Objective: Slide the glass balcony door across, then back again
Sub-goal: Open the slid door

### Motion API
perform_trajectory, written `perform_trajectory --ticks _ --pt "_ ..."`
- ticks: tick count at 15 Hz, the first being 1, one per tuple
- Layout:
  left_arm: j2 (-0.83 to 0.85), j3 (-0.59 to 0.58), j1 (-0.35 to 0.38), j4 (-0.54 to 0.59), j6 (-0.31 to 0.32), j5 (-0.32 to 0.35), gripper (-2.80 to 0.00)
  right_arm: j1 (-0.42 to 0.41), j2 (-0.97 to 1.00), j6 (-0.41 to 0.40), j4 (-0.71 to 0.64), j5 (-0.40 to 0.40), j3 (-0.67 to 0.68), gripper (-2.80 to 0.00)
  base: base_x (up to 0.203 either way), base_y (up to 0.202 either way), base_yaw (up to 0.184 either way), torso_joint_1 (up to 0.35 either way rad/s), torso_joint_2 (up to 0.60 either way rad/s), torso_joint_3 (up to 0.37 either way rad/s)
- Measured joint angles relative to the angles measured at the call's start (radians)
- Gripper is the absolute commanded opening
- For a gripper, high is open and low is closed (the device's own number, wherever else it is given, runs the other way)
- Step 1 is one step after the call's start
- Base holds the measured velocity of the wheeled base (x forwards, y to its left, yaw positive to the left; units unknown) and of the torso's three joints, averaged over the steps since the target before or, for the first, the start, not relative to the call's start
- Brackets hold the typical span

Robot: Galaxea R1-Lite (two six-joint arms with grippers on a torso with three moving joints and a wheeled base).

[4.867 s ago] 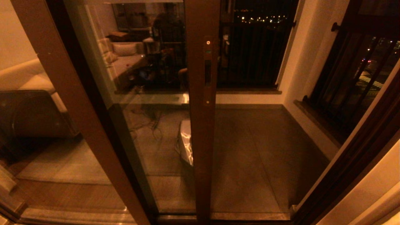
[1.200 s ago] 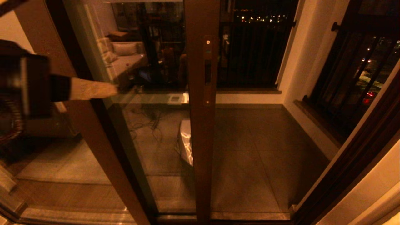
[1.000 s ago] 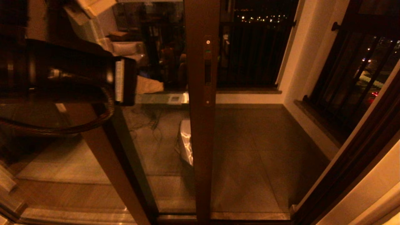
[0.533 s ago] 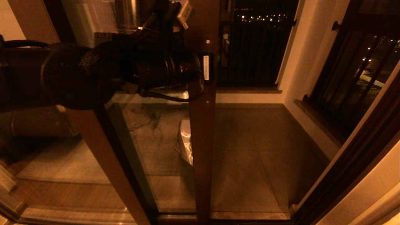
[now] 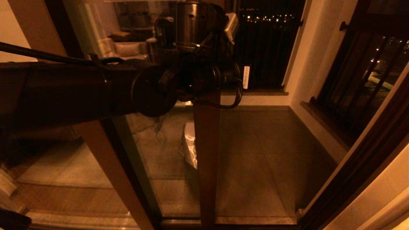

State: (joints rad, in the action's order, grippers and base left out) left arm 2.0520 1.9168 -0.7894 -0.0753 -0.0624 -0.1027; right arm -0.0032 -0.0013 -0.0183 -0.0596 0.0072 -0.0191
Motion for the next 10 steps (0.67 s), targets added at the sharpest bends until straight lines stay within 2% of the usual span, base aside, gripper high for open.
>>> perform_trajectory --ticks 5,8,10 --pt "0.093 0.048 0.003 -0.063 0.057 -0.1 -2.8 0.0 0.0 0.0 0.0 0.0 -0.001 -2.8 0.0 0.0 0.0 0.0 0.0 0.0" --pt "0.11 0.05 0.027 -0.079 0.085 -0.119 -2.8 0.0 0.0 0.0 0.0 0.0 -0.001 -2.8 0.0 0.0 0.0 0.0 0.0 0.0" --pt "0.117 0.05 0.038 -0.128 0.111 -0.157 -2.8 0.0 0.0 -0.001 0.0 0.0 0.0 -2.8 0.0 0.0 0.0 0.0 0.0 0.0"
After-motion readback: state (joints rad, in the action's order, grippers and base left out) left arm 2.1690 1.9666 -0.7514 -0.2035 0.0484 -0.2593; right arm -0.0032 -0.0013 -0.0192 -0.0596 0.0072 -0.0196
